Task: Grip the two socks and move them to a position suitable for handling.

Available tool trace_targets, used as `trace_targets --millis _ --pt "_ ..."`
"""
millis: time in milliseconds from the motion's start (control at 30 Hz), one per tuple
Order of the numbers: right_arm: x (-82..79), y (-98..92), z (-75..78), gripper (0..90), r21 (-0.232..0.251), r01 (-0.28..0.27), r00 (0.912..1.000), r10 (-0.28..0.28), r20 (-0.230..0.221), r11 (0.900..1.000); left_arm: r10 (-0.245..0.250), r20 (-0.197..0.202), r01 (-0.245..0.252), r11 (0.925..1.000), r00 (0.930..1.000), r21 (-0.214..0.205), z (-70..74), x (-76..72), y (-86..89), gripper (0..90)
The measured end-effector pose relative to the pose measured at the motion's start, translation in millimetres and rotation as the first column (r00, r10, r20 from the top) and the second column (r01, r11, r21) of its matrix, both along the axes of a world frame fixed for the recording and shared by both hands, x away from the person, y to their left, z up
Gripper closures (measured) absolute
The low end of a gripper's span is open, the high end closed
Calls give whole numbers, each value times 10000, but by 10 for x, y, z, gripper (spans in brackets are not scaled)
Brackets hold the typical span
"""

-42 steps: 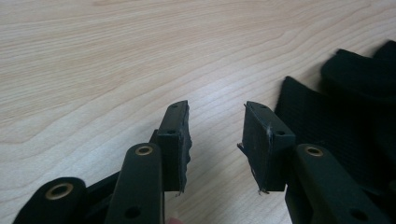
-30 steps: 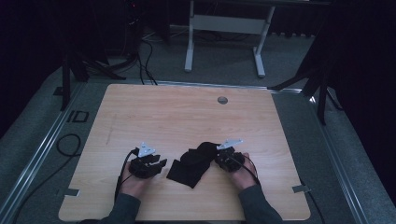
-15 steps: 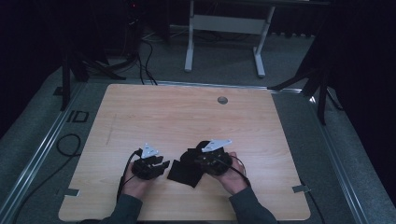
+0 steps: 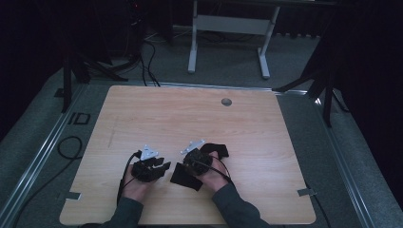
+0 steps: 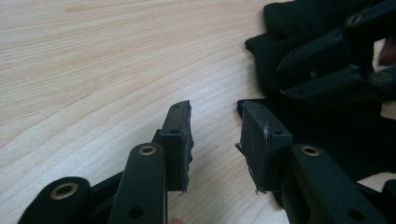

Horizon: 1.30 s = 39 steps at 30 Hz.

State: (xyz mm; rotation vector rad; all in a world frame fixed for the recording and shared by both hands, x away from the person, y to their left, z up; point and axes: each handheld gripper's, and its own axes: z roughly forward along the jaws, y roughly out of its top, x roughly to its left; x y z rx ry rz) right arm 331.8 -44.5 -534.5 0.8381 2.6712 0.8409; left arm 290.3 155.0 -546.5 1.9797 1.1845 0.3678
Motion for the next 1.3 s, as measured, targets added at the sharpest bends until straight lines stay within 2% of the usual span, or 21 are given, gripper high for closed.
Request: trace_targets --millis 33,67,200,333,467,600,800,967,1067,1200,1300 --pt "0 0 0 771 0 0 10000 0 0 10000 0 0 0 10000 10000 0 0 0 0 635" --pt "-6 1 8 832 -97 -35 9999 36 160 9999 -8 -14 8 10000 10000 20 -1 0 -8 635" --pt "-42 -34 75 840 131 -104 9997 101 243 9999 -4 -18 4 10000 10000 -5 0 -2 -8 635" --pt "-95 -146 221 840 837 -242 9996 229 174 9962 -36 -4 36 10000 10000 -42 3 -6 -14 635" --pt "-150 -324 373 837 1526 -371 9993 361 92 9876 -153 -47 153 9998 9999 -135 0 -9 -34 636" --pt "-195 -506 454 836 2004 -471 9989 471 45 9786 -368 -110 366 9992 9993 -157 -8 -19 -96 645" --pt "-268 -752 446 835 2295 -563 9981 605 -115 9717 -916 -203 917 9958 9956 22 -43 -52 -265 736" --pt "-322 -906 405 834 2437 -649 9972 721 -208 9677 -1353 -254 1366 9887 9905 616 -104 -74 -413 810" --pt "-363 -998 404 834 2554 -769 9962 850 -205 9638 -1330 -202 1342 9874 9909 833 -107 -79 -428 837" --pt "-419 -1143 414 834 2659 -847 9952 948 -252 9603 -1062 -187 1075 9895 9942 970 -103 -77 -389 848" --pt "-449 -1263 401 832 2676 -901 9942 1024 -323 9593 -846 -241 865 9918 9961 943 -101 -70 -340 848"
